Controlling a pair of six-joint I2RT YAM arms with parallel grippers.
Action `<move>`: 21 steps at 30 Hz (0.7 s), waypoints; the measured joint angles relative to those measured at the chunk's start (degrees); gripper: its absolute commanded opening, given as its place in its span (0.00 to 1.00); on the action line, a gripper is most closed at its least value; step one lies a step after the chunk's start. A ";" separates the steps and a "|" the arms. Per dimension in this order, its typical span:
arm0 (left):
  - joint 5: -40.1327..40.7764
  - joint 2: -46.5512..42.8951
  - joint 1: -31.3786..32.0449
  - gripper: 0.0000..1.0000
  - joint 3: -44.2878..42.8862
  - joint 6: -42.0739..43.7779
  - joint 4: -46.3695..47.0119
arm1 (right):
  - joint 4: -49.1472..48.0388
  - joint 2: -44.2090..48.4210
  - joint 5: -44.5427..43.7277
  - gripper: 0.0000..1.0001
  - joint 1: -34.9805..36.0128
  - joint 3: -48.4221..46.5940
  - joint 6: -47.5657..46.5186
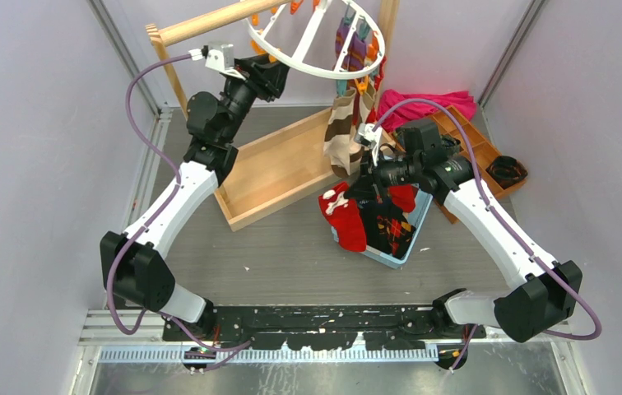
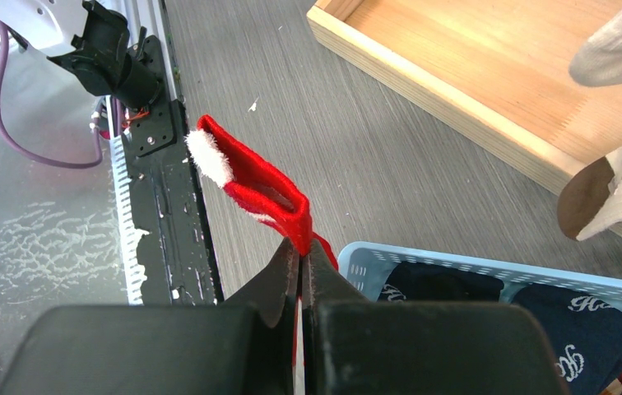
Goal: Clip the socks to the hanger
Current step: Open the clamp at the hanger.
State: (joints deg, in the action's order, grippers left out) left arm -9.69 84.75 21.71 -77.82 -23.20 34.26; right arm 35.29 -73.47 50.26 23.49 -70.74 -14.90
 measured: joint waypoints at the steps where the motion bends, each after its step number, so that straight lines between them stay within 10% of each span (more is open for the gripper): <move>1: -0.07 0.00 0.00 0.46 -0.04 0.13 0.17 | 0.00 0.00 0.00 0.01 0.00 0.00 0.00; 13: -1.05 0.42 0.00 0.03 -0.83 1.11 1.11 | 0.00 0.00 0.04 0.01 0.02 0.00 0.02; 21: -0.87 0.26 0.66 0.00 -0.83 -0.39 0.68 | -0.07 0.11 0.15 0.01 0.02 -0.37 0.85</move>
State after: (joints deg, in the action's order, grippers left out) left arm -10.57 85.01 22.37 -78.65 -23.59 34.94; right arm 35.22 -73.36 50.41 23.51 -71.11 -14.04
